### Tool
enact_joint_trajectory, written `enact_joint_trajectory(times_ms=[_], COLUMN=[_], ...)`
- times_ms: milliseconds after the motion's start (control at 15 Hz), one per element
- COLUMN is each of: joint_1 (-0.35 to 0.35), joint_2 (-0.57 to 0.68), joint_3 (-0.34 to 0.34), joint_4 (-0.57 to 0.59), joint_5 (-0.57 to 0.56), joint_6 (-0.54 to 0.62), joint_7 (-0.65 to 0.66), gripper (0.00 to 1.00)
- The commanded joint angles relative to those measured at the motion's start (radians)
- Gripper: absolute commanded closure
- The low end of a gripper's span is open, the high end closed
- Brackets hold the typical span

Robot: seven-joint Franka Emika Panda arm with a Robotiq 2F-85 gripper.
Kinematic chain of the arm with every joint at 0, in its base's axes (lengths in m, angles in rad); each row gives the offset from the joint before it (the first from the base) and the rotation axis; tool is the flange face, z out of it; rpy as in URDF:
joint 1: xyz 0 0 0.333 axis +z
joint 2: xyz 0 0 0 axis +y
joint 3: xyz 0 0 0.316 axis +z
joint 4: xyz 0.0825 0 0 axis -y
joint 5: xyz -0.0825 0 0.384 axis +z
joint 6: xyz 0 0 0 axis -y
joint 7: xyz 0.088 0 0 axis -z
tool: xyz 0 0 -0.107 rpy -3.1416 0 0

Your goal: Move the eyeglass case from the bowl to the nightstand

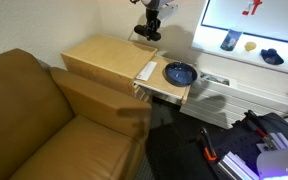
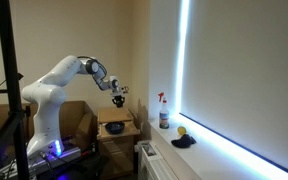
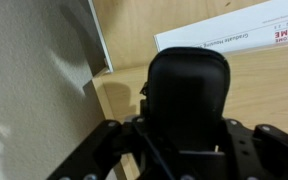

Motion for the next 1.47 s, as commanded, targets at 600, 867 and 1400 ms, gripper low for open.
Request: enact_joint_trajectory(times_ms=[600,867,1400], joint_1=[-0.016,-0.001,0.002], joint_2=[0.297,0.422,0.42], joint_3=[0.021,0.004,-0.006], joint_4=[0.36,0.551,0.51], joint_5=[0.076,0.074,0.066], joint_6=[-0.24,-0.232,-0.19], joint_7=[-0.071,-0.043,-0.031], gripper=[0.72,0.72,0.72])
